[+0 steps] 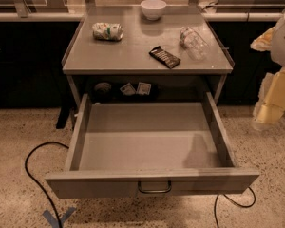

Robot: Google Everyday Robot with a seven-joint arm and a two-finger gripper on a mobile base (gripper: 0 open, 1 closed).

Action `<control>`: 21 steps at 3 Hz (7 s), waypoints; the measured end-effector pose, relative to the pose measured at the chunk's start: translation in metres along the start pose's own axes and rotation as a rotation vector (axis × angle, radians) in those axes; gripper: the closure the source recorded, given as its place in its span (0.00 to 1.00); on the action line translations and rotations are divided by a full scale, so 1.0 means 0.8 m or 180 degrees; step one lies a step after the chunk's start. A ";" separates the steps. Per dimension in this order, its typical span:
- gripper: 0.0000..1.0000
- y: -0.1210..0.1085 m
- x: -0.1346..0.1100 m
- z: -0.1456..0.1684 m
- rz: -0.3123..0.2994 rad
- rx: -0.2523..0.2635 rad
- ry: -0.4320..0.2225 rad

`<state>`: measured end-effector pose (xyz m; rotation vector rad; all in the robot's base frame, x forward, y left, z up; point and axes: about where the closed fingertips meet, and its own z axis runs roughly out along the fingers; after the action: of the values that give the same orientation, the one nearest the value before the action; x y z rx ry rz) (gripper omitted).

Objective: Place rxbar chocolate into top drawer

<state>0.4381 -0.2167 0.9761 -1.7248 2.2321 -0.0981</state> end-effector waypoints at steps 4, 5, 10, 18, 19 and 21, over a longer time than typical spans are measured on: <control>0.00 -0.111 -0.126 0.090 -0.0581 0.0009 -0.0165; 0.00 -0.143 -0.144 0.134 -0.0572 0.0096 -0.0086; 0.00 -0.252 -0.236 0.233 -0.1196 -0.0111 -0.0031; 0.20 -0.329 -0.207 0.338 -0.0602 0.0012 -0.0229; 0.41 -0.329 -0.207 0.338 -0.0602 0.0012 -0.0229; 0.88 -0.326 -0.209 0.330 -0.0598 0.0017 -0.0273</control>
Offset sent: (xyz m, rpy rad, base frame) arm 0.0961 0.0601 -0.0015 -0.0038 -0.0343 0.2001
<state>0.7942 -0.0910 0.8246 -1.8955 2.0042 -0.0711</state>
